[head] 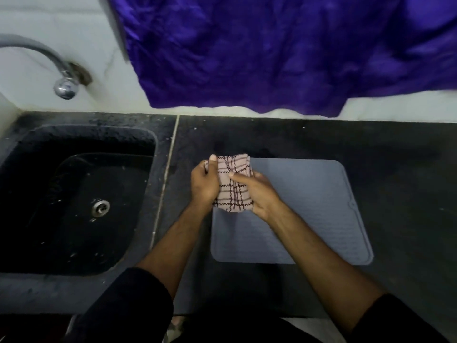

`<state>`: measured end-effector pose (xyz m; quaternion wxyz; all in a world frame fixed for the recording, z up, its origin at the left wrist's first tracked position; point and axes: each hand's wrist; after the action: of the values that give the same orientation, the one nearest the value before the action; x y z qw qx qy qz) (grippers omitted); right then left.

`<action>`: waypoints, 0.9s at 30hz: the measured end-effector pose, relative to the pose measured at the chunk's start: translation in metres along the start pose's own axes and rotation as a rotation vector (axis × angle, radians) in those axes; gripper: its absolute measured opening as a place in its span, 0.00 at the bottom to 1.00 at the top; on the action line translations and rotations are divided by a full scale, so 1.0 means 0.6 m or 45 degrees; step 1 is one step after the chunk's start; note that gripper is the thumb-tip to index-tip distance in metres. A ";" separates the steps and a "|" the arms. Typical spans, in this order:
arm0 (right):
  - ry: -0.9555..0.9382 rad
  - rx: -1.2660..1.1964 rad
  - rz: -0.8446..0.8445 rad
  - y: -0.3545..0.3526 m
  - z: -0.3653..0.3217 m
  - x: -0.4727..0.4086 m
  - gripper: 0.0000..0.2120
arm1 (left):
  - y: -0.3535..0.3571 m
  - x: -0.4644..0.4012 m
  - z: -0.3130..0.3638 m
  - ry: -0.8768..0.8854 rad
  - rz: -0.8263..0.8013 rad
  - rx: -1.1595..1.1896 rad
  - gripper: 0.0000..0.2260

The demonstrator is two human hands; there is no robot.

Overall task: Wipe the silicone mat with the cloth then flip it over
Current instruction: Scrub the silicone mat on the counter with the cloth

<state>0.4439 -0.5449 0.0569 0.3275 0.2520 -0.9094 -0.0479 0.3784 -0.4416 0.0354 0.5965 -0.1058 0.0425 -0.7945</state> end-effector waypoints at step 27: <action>-0.912 1.928 0.348 -0.366 -0.076 -0.136 0.22 | 0.199 0.133 -0.056 0.671 -1.247 -1.615 0.57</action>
<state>0.6196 -0.6919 -0.0093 -0.2343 0.2608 -0.7675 0.5367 0.4621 -0.5539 -0.0111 -0.0173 -0.2383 0.5676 -0.7879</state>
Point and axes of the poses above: each hand's wrist, its own x-axis away from the middle knuckle, its own y-axis out of the palm, z = x × y, and after that the axes turned 13 degrees about z, right-handed
